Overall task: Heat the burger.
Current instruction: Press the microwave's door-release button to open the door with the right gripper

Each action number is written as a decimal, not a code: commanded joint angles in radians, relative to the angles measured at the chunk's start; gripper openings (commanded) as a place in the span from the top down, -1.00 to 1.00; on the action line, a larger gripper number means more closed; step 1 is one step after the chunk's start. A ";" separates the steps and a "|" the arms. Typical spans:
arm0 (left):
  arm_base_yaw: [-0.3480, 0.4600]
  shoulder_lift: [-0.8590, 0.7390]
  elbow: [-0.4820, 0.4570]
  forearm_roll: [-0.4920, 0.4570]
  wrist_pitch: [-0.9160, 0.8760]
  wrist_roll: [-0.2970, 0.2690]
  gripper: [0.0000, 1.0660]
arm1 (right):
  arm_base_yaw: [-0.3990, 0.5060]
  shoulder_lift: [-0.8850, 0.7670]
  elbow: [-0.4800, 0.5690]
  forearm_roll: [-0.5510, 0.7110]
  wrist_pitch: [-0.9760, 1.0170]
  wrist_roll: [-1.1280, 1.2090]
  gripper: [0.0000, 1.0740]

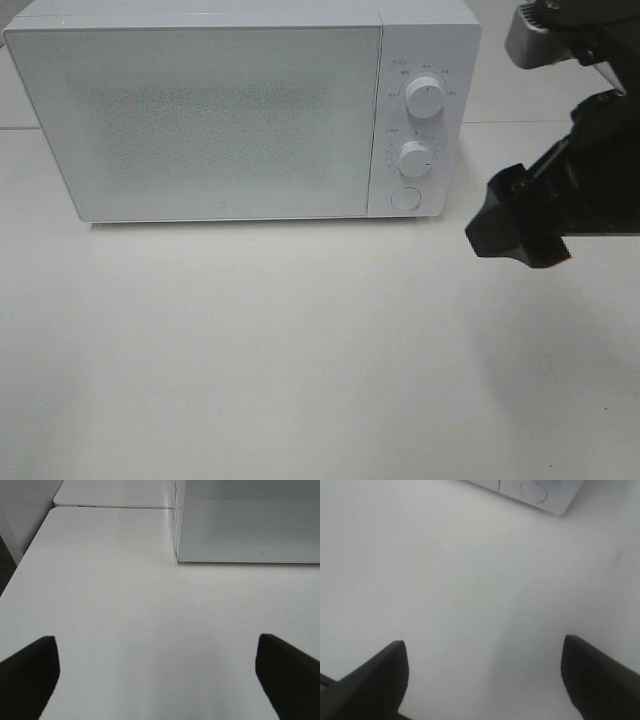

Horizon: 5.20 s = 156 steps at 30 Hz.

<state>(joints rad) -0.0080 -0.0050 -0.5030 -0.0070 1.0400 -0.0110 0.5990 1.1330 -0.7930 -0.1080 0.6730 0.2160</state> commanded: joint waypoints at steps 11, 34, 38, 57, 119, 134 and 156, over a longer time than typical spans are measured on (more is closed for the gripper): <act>0.000 -0.022 0.002 -0.007 -0.003 0.003 -0.92 | -0.004 -0.174 -0.007 -0.045 0.309 0.016 -0.44; 0.000 -0.022 0.002 -0.007 -0.003 0.003 -0.92 | -0.325 -0.714 0.180 -0.073 0.427 -0.099 -0.42; 0.000 -0.022 0.002 -0.007 -0.003 0.003 -0.92 | -0.424 -0.863 0.223 -0.067 0.425 -0.109 -0.42; 0.000 -0.022 0.002 -0.006 -0.003 0.003 -0.92 | -0.550 -1.165 0.295 -0.004 0.328 -0.129 -0.42; 0.000 -0.022 0.002 -0.006 -0.003 0.003 -0.92 | -0.550 -0.560 0.254 -0.008 -0.241 -0.127 -0.42; 0.000 -0.022 0.002 -0.006 -0.003 0.003 -0.92 | -0.552 -0.153 0.413 -0.015 -1.041 -0.064 -0.42; 0.000 -0.022 0.002 -0.006 -0.003 0.003 -0.92 | -0.199 0.355 0.517 0.546 -1.713 -0.405 -0.42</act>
<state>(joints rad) -0.0080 -0.0050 -0.5030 -0.0070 1.0400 -0.0110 0.3570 1.4770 -0.2780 0.3790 -1.0080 -0.1660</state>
